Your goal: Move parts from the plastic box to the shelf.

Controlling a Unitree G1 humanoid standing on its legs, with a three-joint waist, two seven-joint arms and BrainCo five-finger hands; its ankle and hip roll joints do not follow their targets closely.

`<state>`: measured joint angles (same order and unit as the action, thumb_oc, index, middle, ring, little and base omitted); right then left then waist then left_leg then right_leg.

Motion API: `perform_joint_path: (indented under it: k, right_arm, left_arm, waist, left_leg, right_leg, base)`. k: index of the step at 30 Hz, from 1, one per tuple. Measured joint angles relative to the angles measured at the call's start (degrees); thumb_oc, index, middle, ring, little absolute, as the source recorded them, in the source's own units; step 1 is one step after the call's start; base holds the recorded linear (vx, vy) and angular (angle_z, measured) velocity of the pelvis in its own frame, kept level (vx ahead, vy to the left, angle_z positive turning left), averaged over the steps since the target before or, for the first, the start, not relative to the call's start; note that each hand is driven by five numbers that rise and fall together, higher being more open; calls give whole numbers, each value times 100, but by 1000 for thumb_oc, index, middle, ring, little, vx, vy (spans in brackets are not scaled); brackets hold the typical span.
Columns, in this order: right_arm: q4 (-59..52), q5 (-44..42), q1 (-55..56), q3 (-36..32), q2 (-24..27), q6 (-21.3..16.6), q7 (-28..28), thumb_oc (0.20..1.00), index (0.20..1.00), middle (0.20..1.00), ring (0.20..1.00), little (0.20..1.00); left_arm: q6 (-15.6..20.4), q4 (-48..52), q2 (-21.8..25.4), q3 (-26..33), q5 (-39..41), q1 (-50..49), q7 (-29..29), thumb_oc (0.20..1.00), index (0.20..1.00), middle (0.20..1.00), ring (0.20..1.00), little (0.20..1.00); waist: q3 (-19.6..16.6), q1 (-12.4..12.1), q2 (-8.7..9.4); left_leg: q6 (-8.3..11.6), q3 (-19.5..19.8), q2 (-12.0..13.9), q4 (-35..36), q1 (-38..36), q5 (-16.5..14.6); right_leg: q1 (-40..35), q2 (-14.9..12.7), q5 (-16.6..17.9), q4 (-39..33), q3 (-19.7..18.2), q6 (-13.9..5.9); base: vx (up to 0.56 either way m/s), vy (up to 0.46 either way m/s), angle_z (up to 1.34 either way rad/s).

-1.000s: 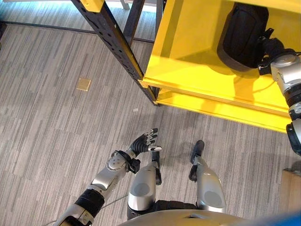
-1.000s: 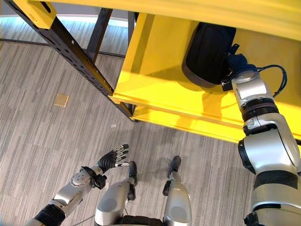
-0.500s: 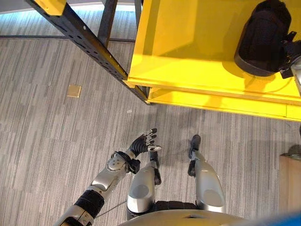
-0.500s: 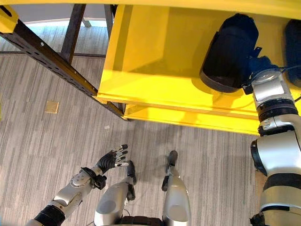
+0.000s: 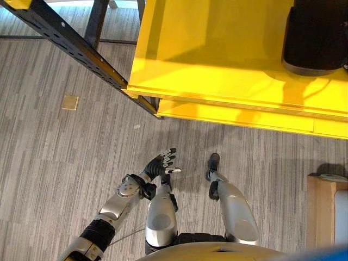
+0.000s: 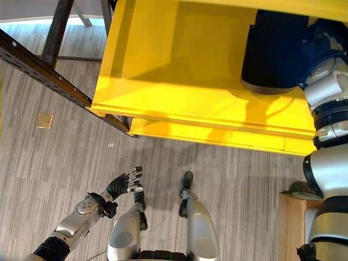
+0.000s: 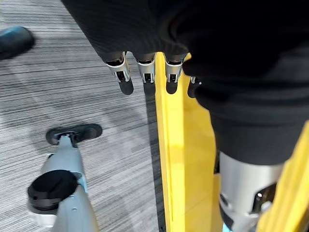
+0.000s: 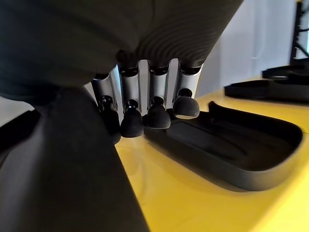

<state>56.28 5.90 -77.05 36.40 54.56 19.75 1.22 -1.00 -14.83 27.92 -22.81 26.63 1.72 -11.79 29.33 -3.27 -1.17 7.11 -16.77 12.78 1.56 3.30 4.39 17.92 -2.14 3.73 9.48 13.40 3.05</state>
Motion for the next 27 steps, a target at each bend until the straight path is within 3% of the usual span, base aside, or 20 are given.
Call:
perform_joint_path:
  k: [6, 11, 27]
  right_arm:
    - [-367, 2, 0, 83, -156, -74, 83, 200, 200, 200, 200, 200]
    - [-571, 2, 0, 85, -358, -59, 156, 200, 200, 200, 200, 200]
    - [-929, -437, 0, -36, -686, -22, 1301, 200, 200, 200, 200, 200]
  left_arm:
    - [-1, -17, 6, 81, -137, -45, -176, 1000, 1000, 1000, 1000, 1000]
    - [0, -27, -1, 88, -140, -54, -218, 1000, 1000, 1000, 1000, 1000]
    - [-3, -150, -16, 75, -148, -40, -428, 1000, 1000, 1000, 1000, 1000]
  waist:
    - [-8, -50, -1]
    - [-11, -75, -14]
    - [41, -98, -110]
  left_leg:
    - [5, 71, 74, -138, 231, 0]
    - [28, 157, 112, -172, 433, 19]
    - [77, 310, 121, -275, 720, 42]
  right_leg:
    - [422, -9, -357, 586, -5, 113]
    - [679, -6, -419, 790, 36, 182]
    - [1070, -132, -775, 1320, 154, 298]
  base:
    - [42, -61, 2]
    - [30, -45, 3]
    - [24, -20, 6]
